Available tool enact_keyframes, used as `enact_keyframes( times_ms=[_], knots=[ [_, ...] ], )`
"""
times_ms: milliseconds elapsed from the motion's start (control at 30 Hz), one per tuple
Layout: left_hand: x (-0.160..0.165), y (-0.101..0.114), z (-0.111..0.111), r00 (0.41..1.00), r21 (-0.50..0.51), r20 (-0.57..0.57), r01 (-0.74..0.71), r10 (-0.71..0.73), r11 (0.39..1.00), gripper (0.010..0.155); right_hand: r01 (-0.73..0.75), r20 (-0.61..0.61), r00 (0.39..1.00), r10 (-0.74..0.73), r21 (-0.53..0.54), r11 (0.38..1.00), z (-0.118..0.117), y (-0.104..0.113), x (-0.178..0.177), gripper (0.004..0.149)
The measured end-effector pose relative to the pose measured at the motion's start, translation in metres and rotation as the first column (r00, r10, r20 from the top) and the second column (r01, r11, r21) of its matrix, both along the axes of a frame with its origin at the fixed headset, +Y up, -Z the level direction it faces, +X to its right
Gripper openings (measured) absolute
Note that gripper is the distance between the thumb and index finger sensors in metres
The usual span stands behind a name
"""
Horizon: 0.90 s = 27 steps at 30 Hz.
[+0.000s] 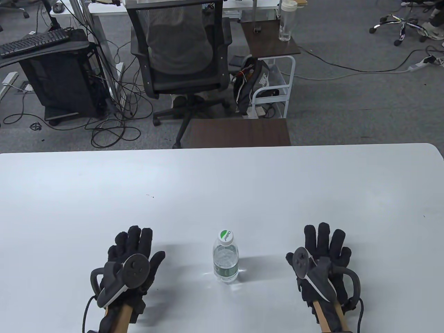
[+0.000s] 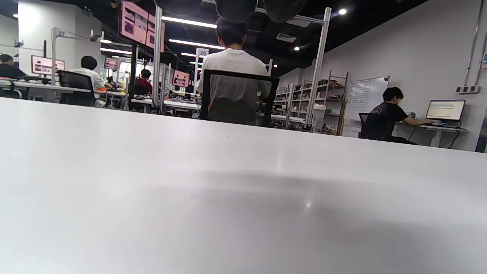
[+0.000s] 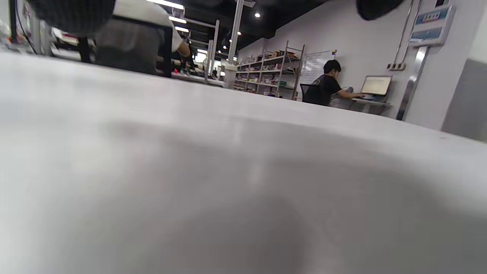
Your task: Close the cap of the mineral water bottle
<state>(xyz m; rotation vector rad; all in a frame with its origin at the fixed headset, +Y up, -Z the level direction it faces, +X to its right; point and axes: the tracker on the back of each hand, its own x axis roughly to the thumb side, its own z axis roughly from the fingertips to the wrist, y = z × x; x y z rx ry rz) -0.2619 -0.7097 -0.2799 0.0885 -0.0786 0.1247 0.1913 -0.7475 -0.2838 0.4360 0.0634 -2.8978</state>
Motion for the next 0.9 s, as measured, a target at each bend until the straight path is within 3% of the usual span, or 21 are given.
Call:
enact_keyframes(
  times_ms=[67,100,300,567,733,900],
  knots=[
    [-0.002,-0.003,0.002,1.0,-0.013,-0.014,-0.021,0.021,1.0,0.078,-0.186,0.013,0.982,0.189,-0.134,0.973,0.004,0.001,-0.003,0.086],
    [-0.002,-0.004,0.002,0.999,-0.023,-0.018,-0.03,0.03,0.999,0.079,-0.198,-0.004,0.98,0.2,-0.144,0.97,0.006,0.002,-0.004,0.086],
    [0.003,-0.007,0.002,1.0,-0.038,-0.019,0.013,-0.014,0.999,0.081,-0.038,-0.114,0.993,0.034,-0.032,0.999,0.013,-0.001,-0.012,0.085],
    [0.007,-0.009,0.002,1.0,-0.043,0.004,-0.008,0.008,0.999,0.084,-0.055,-0.099,0.993,0.057,0.022,0.998,0.013,-0.003,-0.007,0.086],
    [0.007,-0.008,0.002,1.0,-0.044,0.008,-0.013,0.013,0.999,0.084,-0.244,-0.038,0.969,0.245,0.026,0.969,0.011,-0.007,-0.007,0.086],
    [0.008,-0.008,0.002,1.0,-0.032,0.009,-0.014,0.014,0.999,0.084,-0.209,-0.047,0.977,0.21,0.036,0.977,0.009,-0.007,-0.009,0.086]
  ],
)
